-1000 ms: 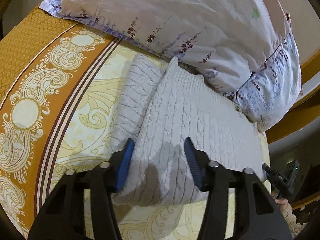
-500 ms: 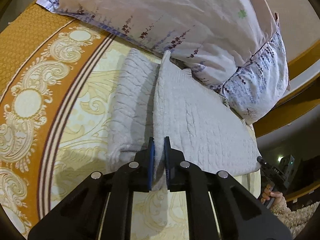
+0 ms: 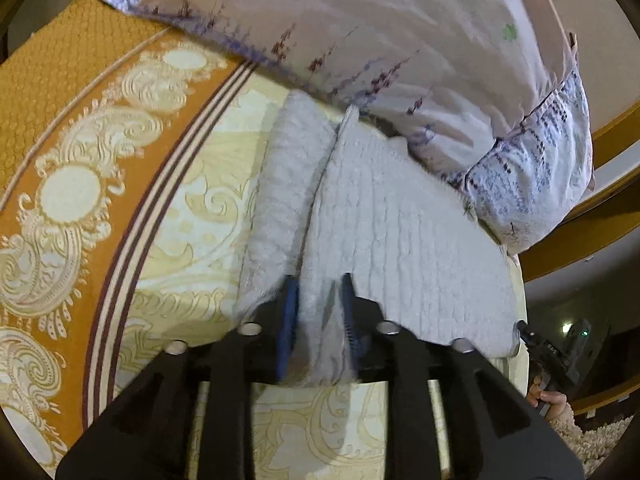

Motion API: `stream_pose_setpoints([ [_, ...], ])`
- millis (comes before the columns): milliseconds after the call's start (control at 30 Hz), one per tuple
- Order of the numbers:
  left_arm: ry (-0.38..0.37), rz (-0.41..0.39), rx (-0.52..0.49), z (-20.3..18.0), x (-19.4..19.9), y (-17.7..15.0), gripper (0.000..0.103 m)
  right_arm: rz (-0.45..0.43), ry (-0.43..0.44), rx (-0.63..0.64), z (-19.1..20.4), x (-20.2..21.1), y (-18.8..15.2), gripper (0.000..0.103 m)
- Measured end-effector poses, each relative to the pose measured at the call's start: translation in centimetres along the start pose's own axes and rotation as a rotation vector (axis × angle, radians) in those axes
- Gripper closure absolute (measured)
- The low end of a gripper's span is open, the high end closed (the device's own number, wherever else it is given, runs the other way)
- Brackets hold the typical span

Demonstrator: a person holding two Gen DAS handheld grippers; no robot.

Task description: Fold small clothes

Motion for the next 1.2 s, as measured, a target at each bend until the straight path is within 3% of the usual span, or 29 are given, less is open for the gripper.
stream_pose_setpoints([
  [67,0.016,-0.049,-0.027,-1.1,0.7,0.6,0.049,-0.034,0.020,0.030,1.1,0.4,0.7,0.063],
  [100,0.027,-0.073,-0.048,-1.8,0.9,0.9,0.046,-0.035,0.047,0.043,1.9,0.3,1.0,0.062],
  [233,-0.006,-0.087,-0.136,-4.8,0.0,1.5,0.041,-0.003,0.102,0.095,4.8,-1.2,1.7,0.058],
  [367,-0.035,-0.033,-0.192,-7.4,-2.6,1.5,0.041,0.042,0.131,0.136,7.4,-3.2,1.7,0.057],
  [433,-0.027,-0.004,-0.200,-7.8,-4.0,1.3,0.040,0.061,0.119,0.148,7.9,-4.0,1.6,0.051],
  [533,0.000,0.035,-0.174,-7.1,-5.7,0.9,0.039,0.122,0.084,0.137,7.6,-5.5,0.6,0.049],
  [700,-0.024,0.027,-0.167,-6.8,-5.6,0.7,0.037,0.117,0.117,0.106,7.2,-5.6,0.6,0.048],
  [767,-0.054,0.022,-0.134,-6.7,-5.0,1.1,0.037,0.125,0.146,0.080,7.0,-5.6,0.8,0.041],
  [900,-0.108,-0.066,-0.042,-4.8,-2.4,2.5,0.037,0.125,0.154,0.088,7.3,-5.6,0.7,0.037],
  [1000,-0.091,-0.086,0.042,-2.4,-1.7,3.9,0.037,0.125,0.157,0.095,7.5,-5.6,0.7,0.033],
  [1200,-0.062,-0.048,0.134,0.9,-2.1,5.7,0.037,0.130,0.161,0.106,7.8,-5.9,0.8,0.030],
])
Point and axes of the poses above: each gripper's, at about its wrist camera, not at the fingertips, and x roughly against the way its jaws point, z to its left, y to its top, the point moved 2 cm from there along -x, roughly the way its jaws point, and after that the axes turned 1 degree about -y, right-handed, at the moved point
